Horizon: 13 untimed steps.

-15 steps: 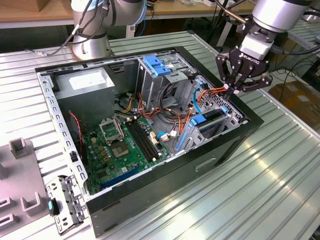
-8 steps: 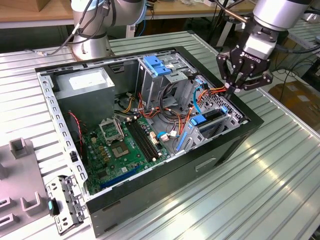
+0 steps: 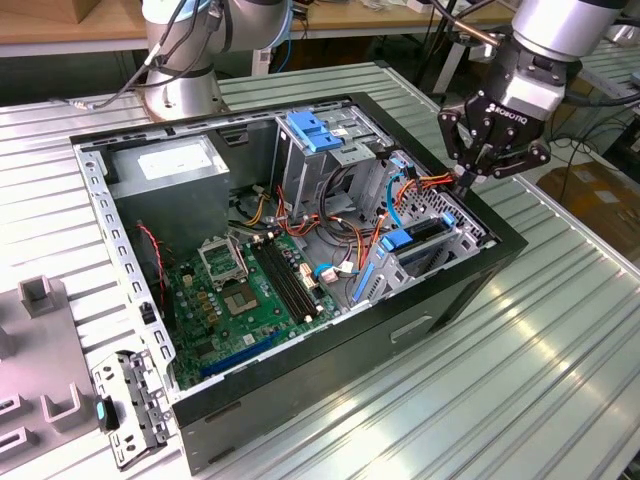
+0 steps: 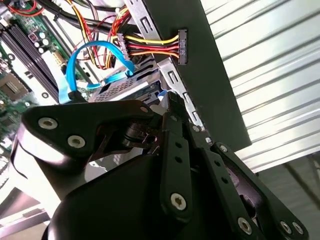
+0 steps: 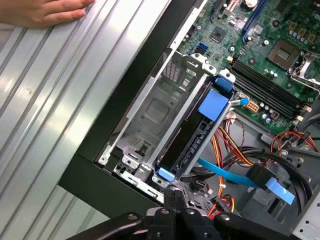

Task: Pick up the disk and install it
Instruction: 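Insert the first disk wire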

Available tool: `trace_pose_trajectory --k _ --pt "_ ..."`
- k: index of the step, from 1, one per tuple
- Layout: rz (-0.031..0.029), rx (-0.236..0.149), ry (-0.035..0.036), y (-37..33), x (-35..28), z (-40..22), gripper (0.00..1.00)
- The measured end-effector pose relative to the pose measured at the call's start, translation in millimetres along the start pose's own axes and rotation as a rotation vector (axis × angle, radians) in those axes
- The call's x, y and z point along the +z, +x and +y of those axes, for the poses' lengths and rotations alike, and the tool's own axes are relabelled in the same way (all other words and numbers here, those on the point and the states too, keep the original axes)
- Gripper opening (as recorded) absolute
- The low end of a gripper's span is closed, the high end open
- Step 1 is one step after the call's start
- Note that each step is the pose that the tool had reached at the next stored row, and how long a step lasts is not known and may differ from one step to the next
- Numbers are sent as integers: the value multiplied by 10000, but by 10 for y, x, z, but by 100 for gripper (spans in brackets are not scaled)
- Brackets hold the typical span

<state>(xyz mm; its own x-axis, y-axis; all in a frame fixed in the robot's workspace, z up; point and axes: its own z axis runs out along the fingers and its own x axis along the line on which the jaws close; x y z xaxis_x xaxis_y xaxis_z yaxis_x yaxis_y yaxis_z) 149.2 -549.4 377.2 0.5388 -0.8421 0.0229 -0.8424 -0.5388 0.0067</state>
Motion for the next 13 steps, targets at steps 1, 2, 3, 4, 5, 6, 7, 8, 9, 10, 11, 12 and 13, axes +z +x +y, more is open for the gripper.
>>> trace_pose_trajectory --k 1,2,3,4,5,6,7,8,9,10,11,12,13 --pt "1 -126 3 3 0 -4 11" --pt "1 -232 6 5 0 -9 11" --pt "3 -404 9 10 0 -21 11" --pt "3 -479 11 13 0 -30 11" --pt "4 -532 12 15 0 -38 11" --pt "4 -623 14 18 0 -51 11" --pt "5 -678 15 19 0 -60 11" --pt "5 -739 17 20 0 -69 11" --pt "5 -796 19 21 0 -77 11" --pt "6 -855 20 22 0 -87 11" --pt "6 -921 21 24 0 -97 11" --pt "6 -980 23 25 0 -105 11" --pt "7 -1043 24 26 0 -114 11"
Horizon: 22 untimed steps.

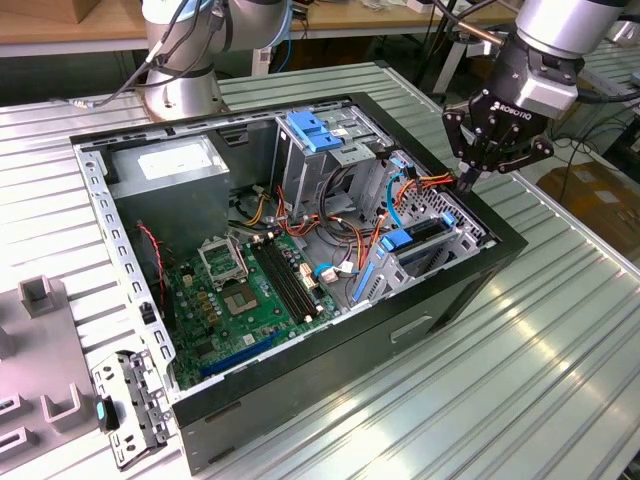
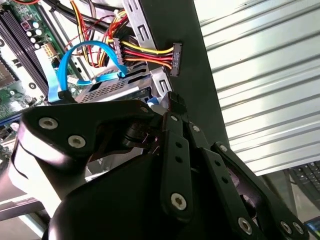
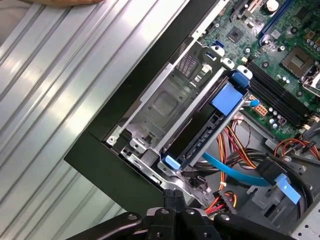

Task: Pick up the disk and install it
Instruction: 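Insert the first disk wire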

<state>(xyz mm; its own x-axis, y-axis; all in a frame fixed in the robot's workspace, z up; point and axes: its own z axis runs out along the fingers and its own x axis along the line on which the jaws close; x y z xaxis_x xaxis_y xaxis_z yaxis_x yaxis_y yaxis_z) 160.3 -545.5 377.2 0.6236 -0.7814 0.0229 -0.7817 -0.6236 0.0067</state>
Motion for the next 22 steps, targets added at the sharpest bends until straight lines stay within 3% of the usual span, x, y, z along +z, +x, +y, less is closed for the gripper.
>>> trace_pose_trajectory --k 4,7,10,13,15,21,22 --pt "4 -453 10 16 0 -64 11" --pt "6 -848 19 12 -1 -71 11" --pt "7 -1000 23 -2 -1 -83 11" --pt "-1 -1630 23 -20 -1 -97 11" --pt "-4 -1800 31 -31 -2 -106 11" --pt "7 -1908 45 -154 -5 -204 11" --pt "10 -1953 50 -207 -6 -246 11"
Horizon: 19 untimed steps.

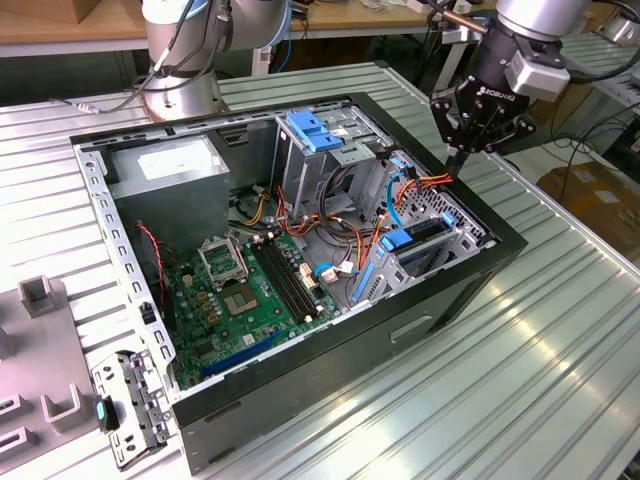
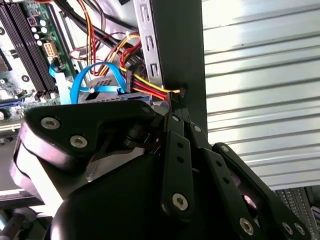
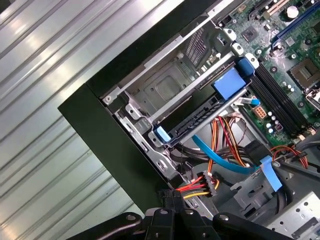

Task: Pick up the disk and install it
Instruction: 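Insert the first disk wire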

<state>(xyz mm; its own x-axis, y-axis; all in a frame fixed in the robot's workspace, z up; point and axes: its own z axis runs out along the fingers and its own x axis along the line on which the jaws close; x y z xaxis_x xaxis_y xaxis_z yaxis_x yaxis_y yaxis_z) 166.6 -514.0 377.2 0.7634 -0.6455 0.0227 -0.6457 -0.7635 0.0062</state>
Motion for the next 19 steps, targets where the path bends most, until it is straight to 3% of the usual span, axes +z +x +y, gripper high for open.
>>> trace_pose_trajectory --k 16,17,19 --pt "5 -61 2 -14 -1 -17 11" --pt "5 -62 2 -15 -1 -18 19" --pt "5 -64 1 -15 -1 -18 19"
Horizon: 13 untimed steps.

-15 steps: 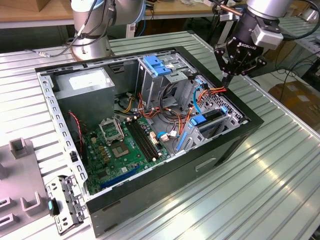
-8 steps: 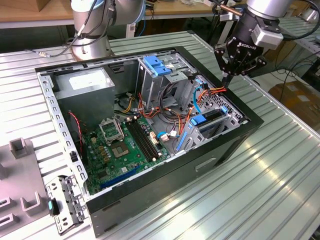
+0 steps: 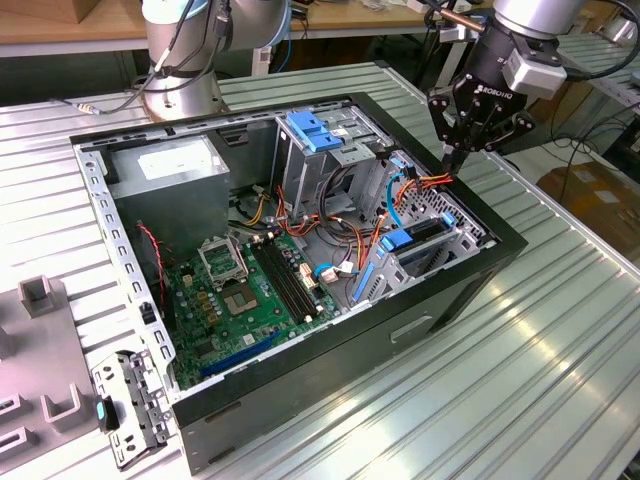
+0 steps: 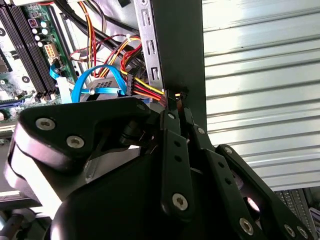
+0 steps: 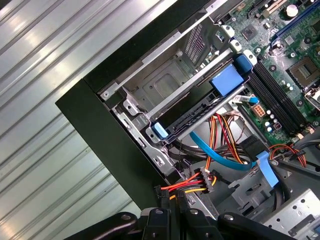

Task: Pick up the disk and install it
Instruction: 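Insert the first disk wire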

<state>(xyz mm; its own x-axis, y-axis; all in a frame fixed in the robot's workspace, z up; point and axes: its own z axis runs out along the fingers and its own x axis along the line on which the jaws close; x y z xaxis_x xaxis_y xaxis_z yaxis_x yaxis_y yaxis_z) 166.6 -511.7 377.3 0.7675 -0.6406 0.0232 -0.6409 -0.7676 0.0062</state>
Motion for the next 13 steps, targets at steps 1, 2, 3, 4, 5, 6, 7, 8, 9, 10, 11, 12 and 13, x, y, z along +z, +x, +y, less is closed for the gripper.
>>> trace_pose_trajectory --k 1,2,3,4,5,6,7,8,9,10,11,12,13 --pt "-1 -1 0 0 0 0 19" --pt "0 -1 0 0 0 0 21" --pt "0 -2 1 0 0 0 27" --pt "0 -2 0 0 0 0 27" --pt "0 -3 0 0 0 0 27" --pt "0 -3 1 0 0 0 27" --pt "0 -3 0 0 0 0 27" --pt "0 -4 1 0 0 0 27" --pt "0 -5 0 0 0 0 27" --pt "0 -6 0 0 0 0 27" --pt "0 -6 1 0 0 0 27" --pt "0 -6 0 0 0 0 27" --pt "0 -7 0 0 0 0 27"
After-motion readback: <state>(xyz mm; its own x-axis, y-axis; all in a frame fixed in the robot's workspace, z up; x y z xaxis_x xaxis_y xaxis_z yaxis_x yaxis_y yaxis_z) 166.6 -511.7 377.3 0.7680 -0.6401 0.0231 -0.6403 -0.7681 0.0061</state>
